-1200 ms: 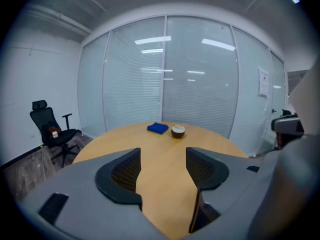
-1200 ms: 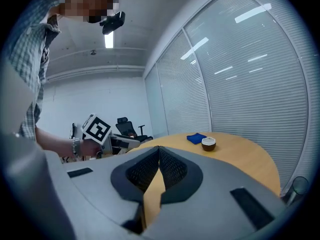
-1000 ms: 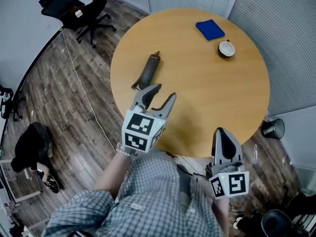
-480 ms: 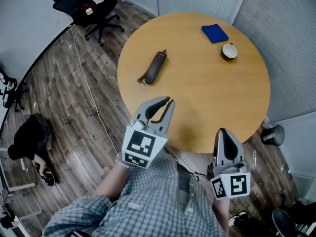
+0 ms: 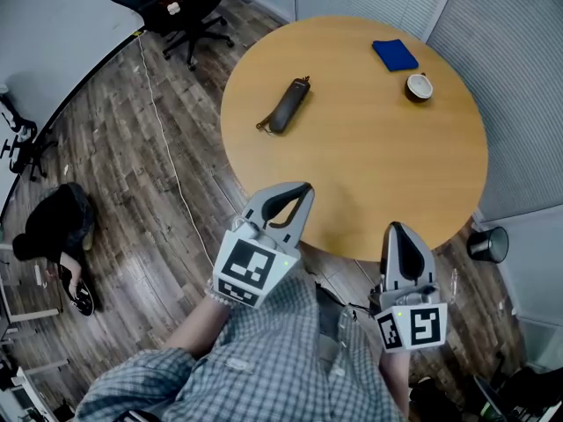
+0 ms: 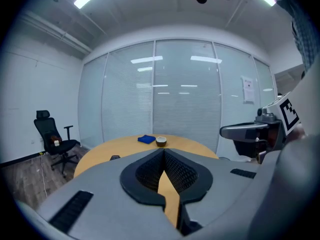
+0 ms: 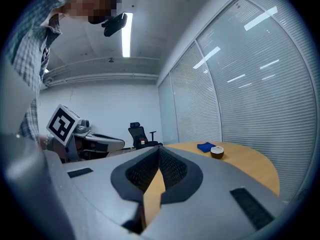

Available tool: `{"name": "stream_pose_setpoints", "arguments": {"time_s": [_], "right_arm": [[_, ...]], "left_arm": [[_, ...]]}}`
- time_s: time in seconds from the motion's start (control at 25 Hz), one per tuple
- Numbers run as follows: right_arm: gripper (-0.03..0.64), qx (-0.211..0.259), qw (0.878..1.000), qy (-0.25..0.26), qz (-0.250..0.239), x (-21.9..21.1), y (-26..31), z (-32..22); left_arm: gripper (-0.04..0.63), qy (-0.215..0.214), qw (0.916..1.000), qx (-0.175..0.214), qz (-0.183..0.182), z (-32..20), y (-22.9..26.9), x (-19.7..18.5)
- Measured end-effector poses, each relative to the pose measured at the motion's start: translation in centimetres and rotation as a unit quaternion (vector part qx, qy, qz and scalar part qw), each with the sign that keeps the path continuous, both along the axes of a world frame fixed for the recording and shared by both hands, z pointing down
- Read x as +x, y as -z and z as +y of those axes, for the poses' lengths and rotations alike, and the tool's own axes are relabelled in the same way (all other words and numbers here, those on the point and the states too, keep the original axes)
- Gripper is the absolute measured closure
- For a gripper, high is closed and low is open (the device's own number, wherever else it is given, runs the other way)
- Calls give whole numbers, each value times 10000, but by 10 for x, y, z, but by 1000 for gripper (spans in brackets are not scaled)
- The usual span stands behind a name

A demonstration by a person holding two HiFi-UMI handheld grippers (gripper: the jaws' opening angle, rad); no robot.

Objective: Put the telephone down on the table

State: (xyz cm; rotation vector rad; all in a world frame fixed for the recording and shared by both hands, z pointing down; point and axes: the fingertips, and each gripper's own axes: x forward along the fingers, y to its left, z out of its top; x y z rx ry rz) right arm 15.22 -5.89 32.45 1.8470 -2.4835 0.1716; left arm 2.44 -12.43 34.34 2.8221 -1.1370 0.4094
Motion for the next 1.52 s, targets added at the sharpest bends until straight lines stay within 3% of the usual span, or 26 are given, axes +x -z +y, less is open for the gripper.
{"name": "stream_pose_setpoints", "arguments": {"time_s": [0.72, 1.52], "right_arm": [[607, 48, 9999, 104, 102, -1, 3, 14], [607, 19, 9999, 107, 53, 8, -2, 12]], "left_arm": [[586, -214, 9996, 37, 155, 19, 10, 15], [587, -218, 9997, 65, 44, 17, 8, 26]]}}
